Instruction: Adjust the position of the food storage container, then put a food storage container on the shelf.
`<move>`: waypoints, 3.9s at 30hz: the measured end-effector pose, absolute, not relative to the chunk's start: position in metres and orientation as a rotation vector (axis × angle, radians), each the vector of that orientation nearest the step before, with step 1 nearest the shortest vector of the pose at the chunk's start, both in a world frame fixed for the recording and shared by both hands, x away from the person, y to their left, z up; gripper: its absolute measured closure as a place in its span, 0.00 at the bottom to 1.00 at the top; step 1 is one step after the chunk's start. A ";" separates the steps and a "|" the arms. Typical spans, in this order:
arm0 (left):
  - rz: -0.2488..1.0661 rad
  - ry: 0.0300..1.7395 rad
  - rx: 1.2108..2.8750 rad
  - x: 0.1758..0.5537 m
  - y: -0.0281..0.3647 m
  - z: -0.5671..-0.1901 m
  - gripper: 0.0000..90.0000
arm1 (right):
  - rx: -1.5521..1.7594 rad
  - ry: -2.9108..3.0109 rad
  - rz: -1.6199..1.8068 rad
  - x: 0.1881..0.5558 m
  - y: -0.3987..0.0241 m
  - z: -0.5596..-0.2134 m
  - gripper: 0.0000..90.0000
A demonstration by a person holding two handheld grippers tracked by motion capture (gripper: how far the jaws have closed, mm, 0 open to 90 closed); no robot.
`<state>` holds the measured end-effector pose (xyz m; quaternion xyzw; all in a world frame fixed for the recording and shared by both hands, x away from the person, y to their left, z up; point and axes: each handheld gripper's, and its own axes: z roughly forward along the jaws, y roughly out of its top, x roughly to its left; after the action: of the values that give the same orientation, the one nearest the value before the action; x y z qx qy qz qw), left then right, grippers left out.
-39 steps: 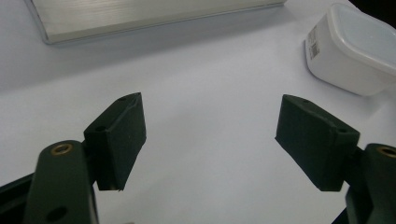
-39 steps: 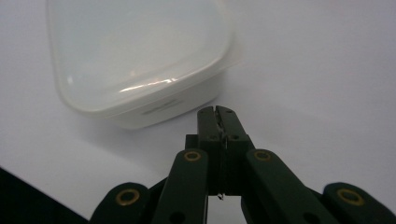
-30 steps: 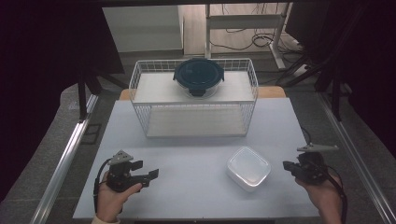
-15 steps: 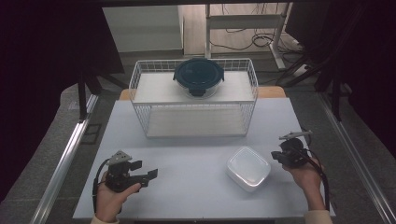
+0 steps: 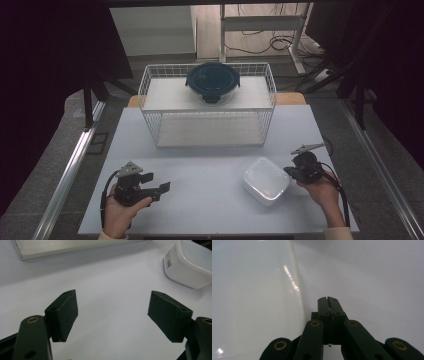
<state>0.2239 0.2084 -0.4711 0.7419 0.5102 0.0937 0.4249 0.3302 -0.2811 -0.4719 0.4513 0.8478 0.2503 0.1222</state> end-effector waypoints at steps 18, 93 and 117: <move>0.237 1.275 1.856 0.223 0.209 -0.471 0.26 | 1.291 2.577 0.666 0.301 -0.253 -0.472 0.98; 0.234 1.282 1.811 0.221 0.213 -0.469 0.26 | 1.200 2.465 1.213 0.269 -0.207 -0.456 0.30; 0.083 1.259 1.774 0.228 0.200 -0.478 0.28 | 1.288 2.504 1.246 0.268 -0.205 -0.456 0.33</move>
<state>0.2280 0.2002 -0.4779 0.7218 0.5123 0.0337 0.4640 0.2683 -0.2048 -0.4560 0.4182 0.8127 0.4045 0.0311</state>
